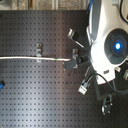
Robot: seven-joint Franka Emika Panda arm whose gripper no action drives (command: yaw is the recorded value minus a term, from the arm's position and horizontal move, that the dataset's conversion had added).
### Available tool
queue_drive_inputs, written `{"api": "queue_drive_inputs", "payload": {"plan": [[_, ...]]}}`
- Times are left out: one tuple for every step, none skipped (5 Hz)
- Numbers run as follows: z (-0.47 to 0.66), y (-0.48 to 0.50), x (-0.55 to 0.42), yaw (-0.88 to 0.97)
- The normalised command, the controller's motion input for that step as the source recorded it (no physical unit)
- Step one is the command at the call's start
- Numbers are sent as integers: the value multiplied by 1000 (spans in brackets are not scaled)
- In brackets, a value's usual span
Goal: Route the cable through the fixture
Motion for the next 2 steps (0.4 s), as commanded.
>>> {"api": "queue_drive_inputs", "payload": {"plan": [[532, -105, -310, 740], [498, -92, -381, 640]]}}
